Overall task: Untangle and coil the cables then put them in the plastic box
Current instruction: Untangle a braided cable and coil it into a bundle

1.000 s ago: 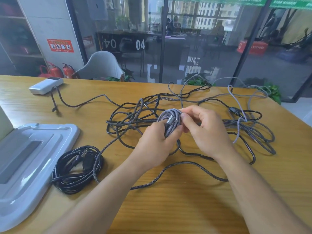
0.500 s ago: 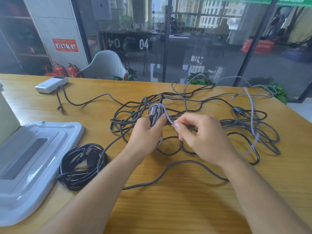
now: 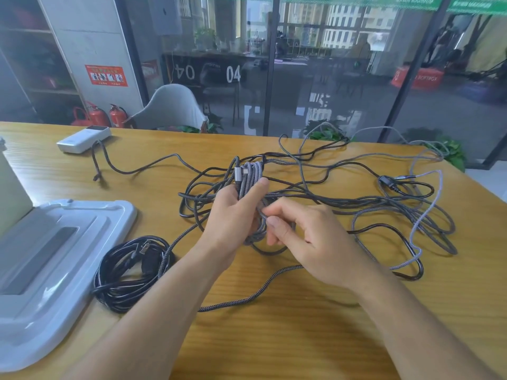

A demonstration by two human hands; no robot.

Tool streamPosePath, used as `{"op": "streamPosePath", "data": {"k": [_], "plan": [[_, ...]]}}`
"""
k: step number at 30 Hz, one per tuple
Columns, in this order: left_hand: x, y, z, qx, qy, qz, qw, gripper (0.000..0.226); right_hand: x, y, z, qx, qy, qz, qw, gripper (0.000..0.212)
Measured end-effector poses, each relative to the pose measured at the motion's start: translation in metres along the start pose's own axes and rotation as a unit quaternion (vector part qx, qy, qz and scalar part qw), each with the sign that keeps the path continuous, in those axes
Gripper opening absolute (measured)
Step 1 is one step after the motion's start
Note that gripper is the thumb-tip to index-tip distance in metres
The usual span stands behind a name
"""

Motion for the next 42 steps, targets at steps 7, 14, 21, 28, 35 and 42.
{"op": "streamPosePath", "data": {"k": [7,14,21,28,35,42], "plan": [[0.0,0.005,-0.001,-0.05,0.0,0.006,0.999,0.026,-0.001,0.003,-0.009,0.127,-0.061,0.104,0.985,0.032],[-0.005,0.006,0.0,-0.018,-0.054,0.025,0.998,0.051,-0.001,0.009,0.001,0.283,-0.207,0.151,0.924,0.043],[-0.007,0.01,-0.001,-0.068,-0.107,0.019,0.992,0.056,0.0,0.017,0.015,0.248,-0.253,0.151,0.923,0.065],[-0.014,0.021,-0.004,-0.049,-0.168,0.017,0.985,0.059,-0.007,0.05,-0.003,0.181,-0.231,0.192,0.936,0.08],[-0.016,0.026,-0.008,0.014,-0.192,0.004,0.981,0.056,-0.022,0.076,-0.057,0.066,-0.229,0.248,0.939,0.064],[-0.015,0.023,-0.008,0.044,-0.216,-0.014,0.975,0.051,-0.027,0.087,-0.076,-0.081,-0.079,0.3,0.947,0.062]]}}
Point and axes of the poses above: each hand's wrist, its own x-axis towards the middle knuckle, its own z-axis out of the palm, y = z × x, the point moved 1 cm from there along x, towards the middle knuckle, and after that the axes turned 10 degrees about -z, right-handed, at the moved point
